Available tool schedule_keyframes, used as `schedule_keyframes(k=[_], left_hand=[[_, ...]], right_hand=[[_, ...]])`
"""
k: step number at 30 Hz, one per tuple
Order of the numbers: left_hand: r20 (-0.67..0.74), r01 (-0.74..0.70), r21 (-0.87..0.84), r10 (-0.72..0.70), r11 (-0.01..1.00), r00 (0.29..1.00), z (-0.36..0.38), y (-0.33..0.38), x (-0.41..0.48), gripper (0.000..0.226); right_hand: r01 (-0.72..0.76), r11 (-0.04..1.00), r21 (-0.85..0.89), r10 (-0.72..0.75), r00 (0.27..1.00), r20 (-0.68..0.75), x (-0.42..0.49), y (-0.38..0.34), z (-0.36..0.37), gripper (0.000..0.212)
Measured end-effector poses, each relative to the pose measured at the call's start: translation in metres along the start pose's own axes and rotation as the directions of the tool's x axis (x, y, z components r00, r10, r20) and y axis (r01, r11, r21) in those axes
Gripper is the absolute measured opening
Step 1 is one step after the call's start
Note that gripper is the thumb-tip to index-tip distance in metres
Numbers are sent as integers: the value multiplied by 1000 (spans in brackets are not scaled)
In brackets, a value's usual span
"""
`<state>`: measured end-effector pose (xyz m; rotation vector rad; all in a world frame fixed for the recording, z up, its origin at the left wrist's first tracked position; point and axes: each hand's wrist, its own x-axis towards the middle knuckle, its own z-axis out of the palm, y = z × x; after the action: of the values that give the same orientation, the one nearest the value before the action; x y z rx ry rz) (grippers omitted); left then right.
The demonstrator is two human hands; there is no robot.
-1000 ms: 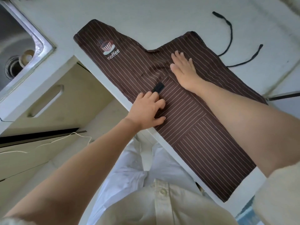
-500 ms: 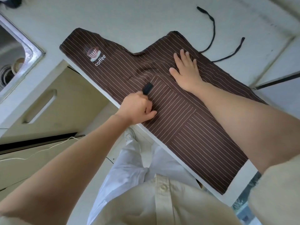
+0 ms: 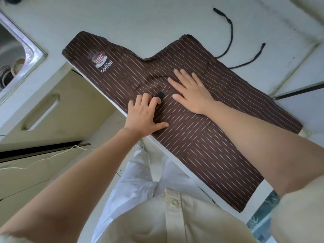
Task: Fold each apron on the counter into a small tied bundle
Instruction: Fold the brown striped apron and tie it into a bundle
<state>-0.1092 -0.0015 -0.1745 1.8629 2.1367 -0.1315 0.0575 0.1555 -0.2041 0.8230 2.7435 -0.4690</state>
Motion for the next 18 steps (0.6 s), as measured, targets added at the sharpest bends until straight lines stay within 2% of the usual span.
schedule_keyframes(k=[2,4,5,7,9,10,13,15,17,18], left_hand=[[53,49,33,-51,998,997,6,-1,-7,103],[124,122,14,-123,992,985,12,-4,-10,117],[155,137,13,-137,990,978,15,-4,-10,120],[178,126,24,-128,992,976,16,-3,-8,121],[189,114,30,-118,993,975,16,-5,-8,122],[201,116,32,-120,993,972,16,-7,-10,123],[199,121,15,-122,993,972,15,-10,-14,126],[119,142,-56,-134,988,984,11,-10,-13,121],[35,184,-113,-181,976,983,9,-12,-10,113],[40,198,-116,-195,973,980,8,-13,-9,110]], right_hand=[[-126,992,7,126,992,2,1,8,3,61],[-282,953,111,286,958,-23,4,10,-3,63],[-306,940,149,317,947,-52,6,6,-6,64],[-192,976,100,201,975,-91,7,-8,-6,64],[-53,998,14,54,997,-47,2,-13,3,61],[-74,997,6,74,997,-28,-1,-9,6,60],[-319,944,82,323,945,-43,0,8,3,60],[-360,927,100,369,926,-84,8,3,-7,62],[-210,974,81,217,971,-98,15,-13,-12,61],[-113,992,65,117,991,-64,16,-19,-12,59]])
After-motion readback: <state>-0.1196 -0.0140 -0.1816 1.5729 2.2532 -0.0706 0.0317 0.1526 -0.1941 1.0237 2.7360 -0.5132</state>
